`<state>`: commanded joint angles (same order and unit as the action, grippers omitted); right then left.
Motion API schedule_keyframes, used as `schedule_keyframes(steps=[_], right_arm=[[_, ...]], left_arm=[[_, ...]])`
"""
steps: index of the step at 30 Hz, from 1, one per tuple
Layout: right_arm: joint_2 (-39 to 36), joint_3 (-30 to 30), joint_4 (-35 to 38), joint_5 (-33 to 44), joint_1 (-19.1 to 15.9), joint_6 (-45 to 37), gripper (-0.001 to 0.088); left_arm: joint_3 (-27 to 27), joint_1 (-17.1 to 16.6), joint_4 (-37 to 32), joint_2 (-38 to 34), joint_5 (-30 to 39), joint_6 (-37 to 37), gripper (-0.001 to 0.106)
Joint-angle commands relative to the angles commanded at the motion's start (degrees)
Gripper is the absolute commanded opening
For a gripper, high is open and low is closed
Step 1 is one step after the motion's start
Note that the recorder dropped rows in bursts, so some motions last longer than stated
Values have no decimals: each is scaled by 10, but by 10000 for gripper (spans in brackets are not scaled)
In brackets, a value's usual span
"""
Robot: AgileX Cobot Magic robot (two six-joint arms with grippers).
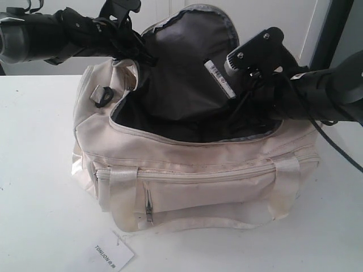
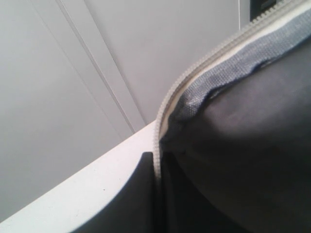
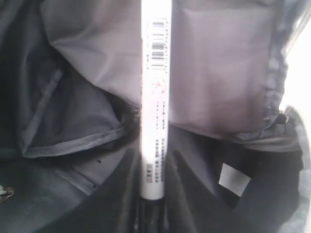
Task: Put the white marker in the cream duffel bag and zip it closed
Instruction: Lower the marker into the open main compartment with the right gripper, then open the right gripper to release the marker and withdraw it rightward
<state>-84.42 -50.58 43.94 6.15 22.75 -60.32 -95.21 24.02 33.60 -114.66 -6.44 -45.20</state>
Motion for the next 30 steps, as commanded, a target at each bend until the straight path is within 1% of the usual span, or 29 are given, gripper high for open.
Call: schedule_keyframes(steps=[3,5,10,12,17,22,27,30], right_arm=[[0,0,0,1,0,8,4],[0,0,0,1,0,8,40],[0,0,0,1,0,8,331],[0,0,0,1,0,8,370],[1,0,0,2,0,8,373],[23,0,0,6,0,8,370],[57,0,0,33,0,8,299],[79,0,0,55,0,8,223]], left_arm=[[0,0,0,0,0,0,0],[0,0,0,0,0,0,0],[0,0,0,0,0,0,0],[0,0,0,0,0,0,0],[0,0,0,0,0,0,0],[0,0,0,0,0,0,0],[0,0,0,0,0,0,0],[0,0,0,0,0,0,0]])
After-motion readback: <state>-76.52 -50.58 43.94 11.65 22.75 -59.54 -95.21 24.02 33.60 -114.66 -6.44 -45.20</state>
